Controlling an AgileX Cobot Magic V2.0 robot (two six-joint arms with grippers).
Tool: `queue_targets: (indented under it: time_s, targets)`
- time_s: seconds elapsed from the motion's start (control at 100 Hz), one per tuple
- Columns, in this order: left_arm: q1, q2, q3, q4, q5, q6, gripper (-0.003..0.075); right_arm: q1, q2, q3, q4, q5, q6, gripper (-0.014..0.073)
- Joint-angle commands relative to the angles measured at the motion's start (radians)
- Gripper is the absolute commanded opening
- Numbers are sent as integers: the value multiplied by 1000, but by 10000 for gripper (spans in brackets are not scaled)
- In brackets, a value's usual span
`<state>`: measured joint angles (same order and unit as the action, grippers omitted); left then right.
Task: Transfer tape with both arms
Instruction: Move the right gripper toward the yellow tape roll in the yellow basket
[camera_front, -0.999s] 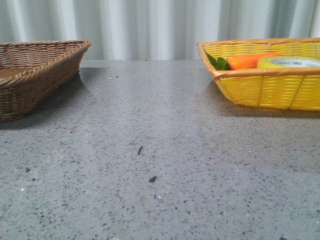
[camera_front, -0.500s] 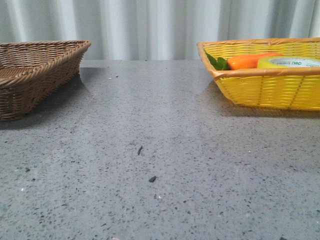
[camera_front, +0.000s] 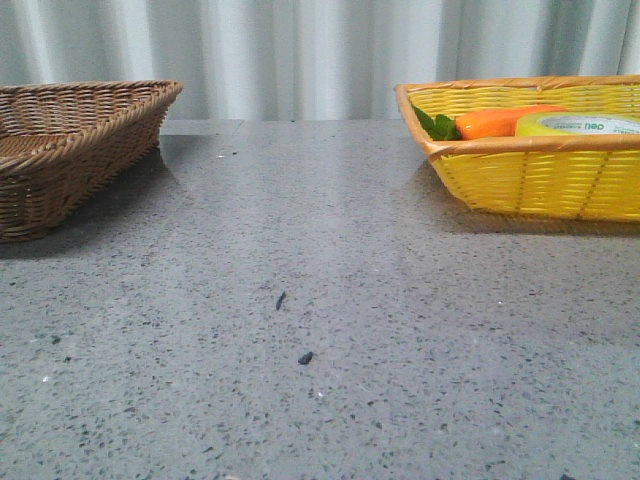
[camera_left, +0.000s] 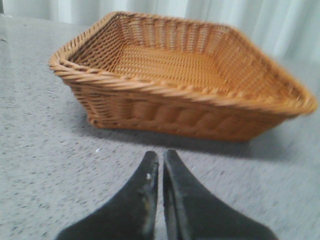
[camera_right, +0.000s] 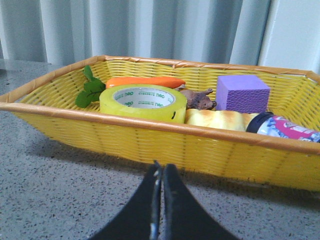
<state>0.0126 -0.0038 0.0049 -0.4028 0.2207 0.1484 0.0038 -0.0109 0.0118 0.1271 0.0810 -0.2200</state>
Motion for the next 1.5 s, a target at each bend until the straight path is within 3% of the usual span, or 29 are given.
queue_targets:
  time_s: [0.0, 0.11, 1.489]
  targets:
    - [2, -30, 7, -74, -120, -11, -20, -7, -18, 21, 7, -69, -1, -51]
    - [2, -30, 7, -111, -181, -11, -20, -7, -18, 21, 7, -69, -1, -51]
    - [2, -30, 7, -167, -207, -11, -20, -7, -18, 21, 68, -65, -1, -51]
